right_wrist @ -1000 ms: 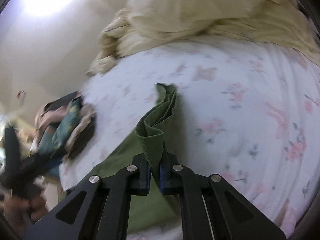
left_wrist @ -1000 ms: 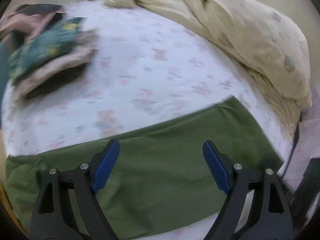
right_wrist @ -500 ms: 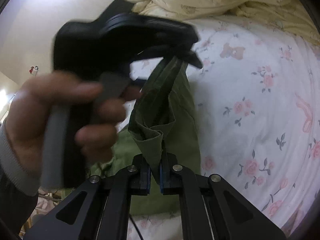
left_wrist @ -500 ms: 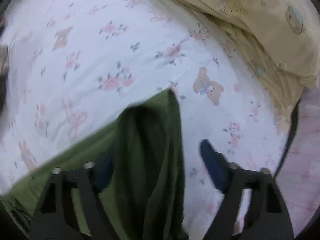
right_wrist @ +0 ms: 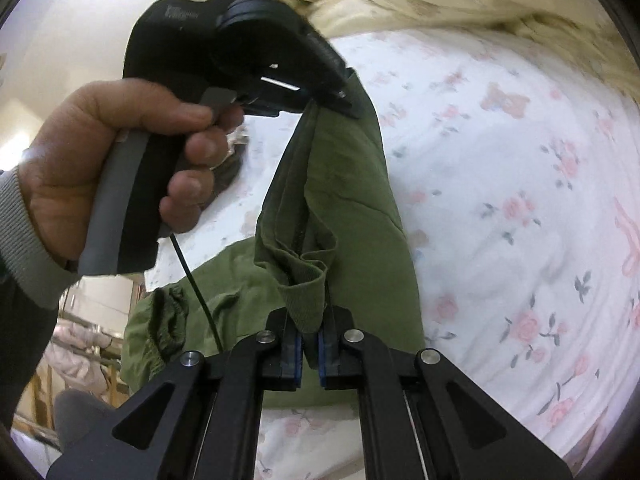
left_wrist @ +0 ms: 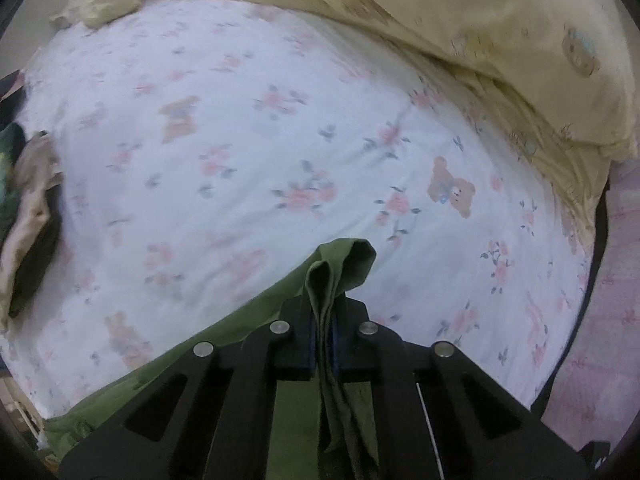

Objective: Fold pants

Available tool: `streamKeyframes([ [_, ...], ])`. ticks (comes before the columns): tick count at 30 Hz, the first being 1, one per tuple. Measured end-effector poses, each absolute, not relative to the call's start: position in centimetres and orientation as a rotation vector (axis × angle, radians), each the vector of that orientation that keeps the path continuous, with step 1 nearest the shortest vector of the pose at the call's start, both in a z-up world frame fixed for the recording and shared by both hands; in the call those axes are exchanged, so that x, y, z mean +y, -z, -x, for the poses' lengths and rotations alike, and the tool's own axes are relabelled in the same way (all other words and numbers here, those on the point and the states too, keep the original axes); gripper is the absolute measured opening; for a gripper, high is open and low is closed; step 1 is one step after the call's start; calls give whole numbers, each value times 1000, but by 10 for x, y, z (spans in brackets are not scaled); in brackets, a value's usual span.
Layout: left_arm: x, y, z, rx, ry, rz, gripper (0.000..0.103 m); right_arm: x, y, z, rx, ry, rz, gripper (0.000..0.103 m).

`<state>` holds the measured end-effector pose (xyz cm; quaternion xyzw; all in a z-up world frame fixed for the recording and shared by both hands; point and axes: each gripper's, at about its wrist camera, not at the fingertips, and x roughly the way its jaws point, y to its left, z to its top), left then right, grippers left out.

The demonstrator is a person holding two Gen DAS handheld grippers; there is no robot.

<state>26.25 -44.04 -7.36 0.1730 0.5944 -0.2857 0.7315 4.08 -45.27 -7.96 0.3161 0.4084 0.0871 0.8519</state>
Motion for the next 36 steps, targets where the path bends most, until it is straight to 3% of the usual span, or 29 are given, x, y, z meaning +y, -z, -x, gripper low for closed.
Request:
streamKeyframes([
  [9, -310, 36, -269, 1253, 545, -341, 3, -365, 56, -53, 868, -404, -479, 4],
  [20, -163, 118, -256, 1315, 318, -388, 6, -216, 101, -68, 1055, -589, -131, 4],
  [25, -142, 139, -261, 1288, 351, -242, 7, -198, 121, -75, 1127, -597, -95, 10],
  [27, -137, 139, -264, 1269, 331, -208, 7, -195, 120, -76, 1138, -589, -120, 10],
  [30, -129, 141, -271, 1269, 317, -137, 7, -189, 111, -74, 1137, -643, -150, 20],
  [33, -124, 138, -275, 1273, 300, -80, 7, -183, 107, -66, 1169, -717, -144, 20],
  [35, -124, 133, -275, 1275, 294, -113, 9, -191, 105, -60, 1174, -765, -161, 20],
  [36, -124, 128, -275, 1271, 277, -131, 17, -193, 103, -58, 1183, -781, -170, 20],
])
